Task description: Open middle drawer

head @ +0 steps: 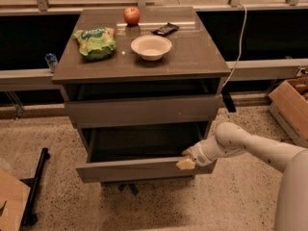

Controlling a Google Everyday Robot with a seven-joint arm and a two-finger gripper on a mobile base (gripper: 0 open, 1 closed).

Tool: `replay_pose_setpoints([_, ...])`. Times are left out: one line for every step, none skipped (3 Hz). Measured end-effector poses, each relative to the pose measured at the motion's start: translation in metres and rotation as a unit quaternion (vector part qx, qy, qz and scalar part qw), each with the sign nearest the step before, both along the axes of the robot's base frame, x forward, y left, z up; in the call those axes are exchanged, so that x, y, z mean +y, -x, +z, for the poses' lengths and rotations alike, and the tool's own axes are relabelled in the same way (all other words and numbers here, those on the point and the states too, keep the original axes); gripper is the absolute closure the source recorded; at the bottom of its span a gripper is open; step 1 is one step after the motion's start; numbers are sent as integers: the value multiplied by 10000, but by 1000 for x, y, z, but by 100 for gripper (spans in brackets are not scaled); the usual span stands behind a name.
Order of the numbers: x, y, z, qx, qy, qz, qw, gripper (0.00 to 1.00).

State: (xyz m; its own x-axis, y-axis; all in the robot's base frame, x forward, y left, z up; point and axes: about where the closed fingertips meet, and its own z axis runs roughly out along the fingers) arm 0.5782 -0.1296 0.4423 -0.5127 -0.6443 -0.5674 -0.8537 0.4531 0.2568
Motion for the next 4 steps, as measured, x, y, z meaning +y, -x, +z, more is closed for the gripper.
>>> replay_pose_setpoints([0,0,2,0,0,0,10000,94])
replay_pose_setpoints([-1,0,3,0,0,0,10000,82])
replay_pose_setpoints([-1,0,3,1,0,0,10000,59])
replay_pose_setpoints([-6,39,4,350,-101,0,9993,36])
